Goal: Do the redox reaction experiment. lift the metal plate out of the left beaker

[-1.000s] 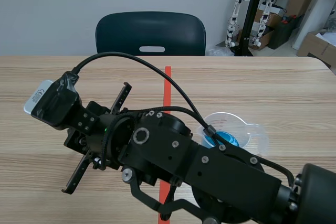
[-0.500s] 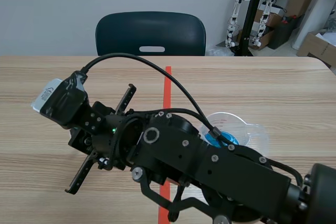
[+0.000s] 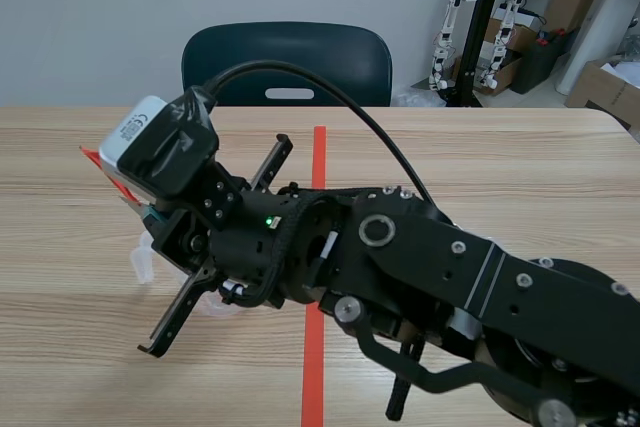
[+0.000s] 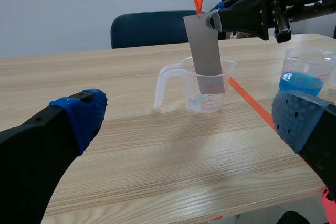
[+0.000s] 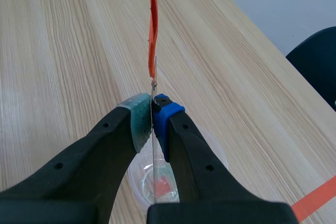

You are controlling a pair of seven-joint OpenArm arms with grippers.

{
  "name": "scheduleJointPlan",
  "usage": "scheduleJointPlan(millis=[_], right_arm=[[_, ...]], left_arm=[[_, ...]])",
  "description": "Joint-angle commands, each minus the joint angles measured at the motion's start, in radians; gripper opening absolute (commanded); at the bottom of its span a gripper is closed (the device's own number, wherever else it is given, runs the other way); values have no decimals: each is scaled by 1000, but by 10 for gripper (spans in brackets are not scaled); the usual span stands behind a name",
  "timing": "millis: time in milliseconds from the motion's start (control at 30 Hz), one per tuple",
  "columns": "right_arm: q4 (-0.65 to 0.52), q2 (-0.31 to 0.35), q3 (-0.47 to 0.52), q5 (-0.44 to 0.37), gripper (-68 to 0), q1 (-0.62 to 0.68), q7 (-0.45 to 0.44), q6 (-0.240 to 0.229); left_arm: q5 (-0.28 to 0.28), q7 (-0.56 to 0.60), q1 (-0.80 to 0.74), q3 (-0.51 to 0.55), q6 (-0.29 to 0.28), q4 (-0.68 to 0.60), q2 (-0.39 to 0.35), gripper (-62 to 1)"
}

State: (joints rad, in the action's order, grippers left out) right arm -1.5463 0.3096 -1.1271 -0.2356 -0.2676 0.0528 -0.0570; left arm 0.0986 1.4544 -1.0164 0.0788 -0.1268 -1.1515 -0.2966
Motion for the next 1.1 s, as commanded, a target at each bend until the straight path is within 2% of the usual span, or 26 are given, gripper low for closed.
scheduleJointPlan(millis=[0,300,467,567,800,1000,1067], right_arm=[[-35,5,30,-31,-669,-17,-15,4],[-167,82,116,-149,-669,-18,-14,-72],[-244,124,150,-198,-669,-19,-13,-89],[-271,145,158,-285,-669,-46,13,-117],[-294,169,164,-470,-669,-150,112,-137],[-294,169,201,-588,-669,-234,187,-158],[-294,169,225,-619,-669,-253,200,-185]], left_arm=[[6,11,-9,0,2,-11,-1,14],[5,11,-9,0,2,-11,-1,14],[5,18,-9,0,2,-11,-1,14],[2,22,-8,0,2,-11,-3,14],[1,22,-8,0,2,-11,-3,14],[-15,22,-8,0,2,-11,-3,14],[-14,22,-8,0,2,-11,-3,14]])
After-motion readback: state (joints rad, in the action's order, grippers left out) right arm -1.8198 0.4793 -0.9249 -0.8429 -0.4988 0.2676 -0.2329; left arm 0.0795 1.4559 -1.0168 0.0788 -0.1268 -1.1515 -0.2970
